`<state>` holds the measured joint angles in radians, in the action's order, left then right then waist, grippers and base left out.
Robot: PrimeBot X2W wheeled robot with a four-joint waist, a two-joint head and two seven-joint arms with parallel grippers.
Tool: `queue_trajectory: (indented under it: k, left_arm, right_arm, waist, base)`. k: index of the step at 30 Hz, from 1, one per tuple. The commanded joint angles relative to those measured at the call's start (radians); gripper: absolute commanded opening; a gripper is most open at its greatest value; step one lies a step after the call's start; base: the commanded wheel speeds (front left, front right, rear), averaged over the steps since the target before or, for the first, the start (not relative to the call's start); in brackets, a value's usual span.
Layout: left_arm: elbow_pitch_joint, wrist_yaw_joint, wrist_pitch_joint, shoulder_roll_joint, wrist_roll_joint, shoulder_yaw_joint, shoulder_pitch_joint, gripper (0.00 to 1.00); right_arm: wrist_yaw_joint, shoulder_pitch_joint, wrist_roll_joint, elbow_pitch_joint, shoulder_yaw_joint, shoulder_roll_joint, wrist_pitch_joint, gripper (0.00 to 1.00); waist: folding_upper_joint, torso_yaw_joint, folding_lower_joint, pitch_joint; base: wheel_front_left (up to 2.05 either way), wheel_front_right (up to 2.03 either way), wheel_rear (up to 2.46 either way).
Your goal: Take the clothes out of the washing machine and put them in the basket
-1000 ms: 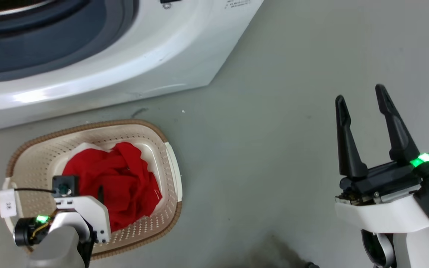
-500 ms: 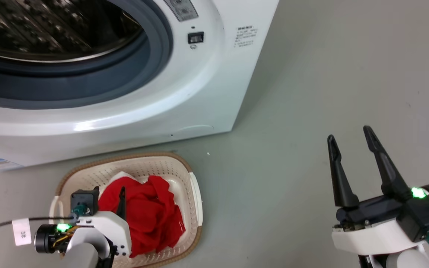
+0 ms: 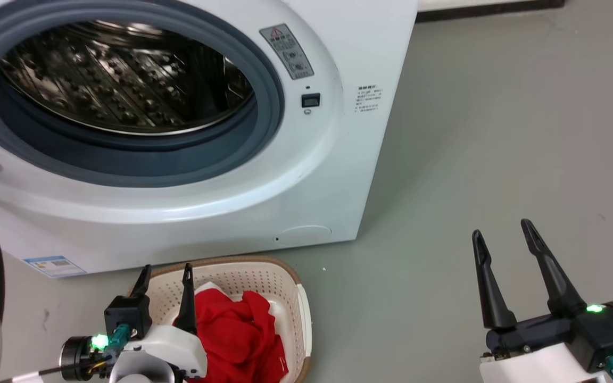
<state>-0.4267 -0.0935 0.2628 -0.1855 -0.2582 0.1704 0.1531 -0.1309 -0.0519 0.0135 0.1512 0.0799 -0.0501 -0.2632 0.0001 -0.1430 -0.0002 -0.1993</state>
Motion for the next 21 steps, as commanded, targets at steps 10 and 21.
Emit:
queue_trajectory:
  k: [10, 21]
  left_arm:
    - [0.209, -0.013, 0.003, 0.071, 0.142, -0.089, -0.120, 1.00]
    - [0.372, -0.006, 0.003, 0.117, 0.186, -0.139, -0.220, 1.00]
  right_arm:
    - [0.000, -0.070, -0.008, -0.003, -0.014, 0.000, -0.002, 1.00]
    - [0.000, -0.119, 0.001, 0.005, -0.024, 0.000, -0.002, 1.00]
  waist:
    - [-0.0001, 0.042, 0.0002, 0.105]
    - [-0.0001, 0.069, 0.0002, 0.174]
  base:
    - [0.00, 0.00, 0.00]
    - [0.00, 0.00, 0.00]
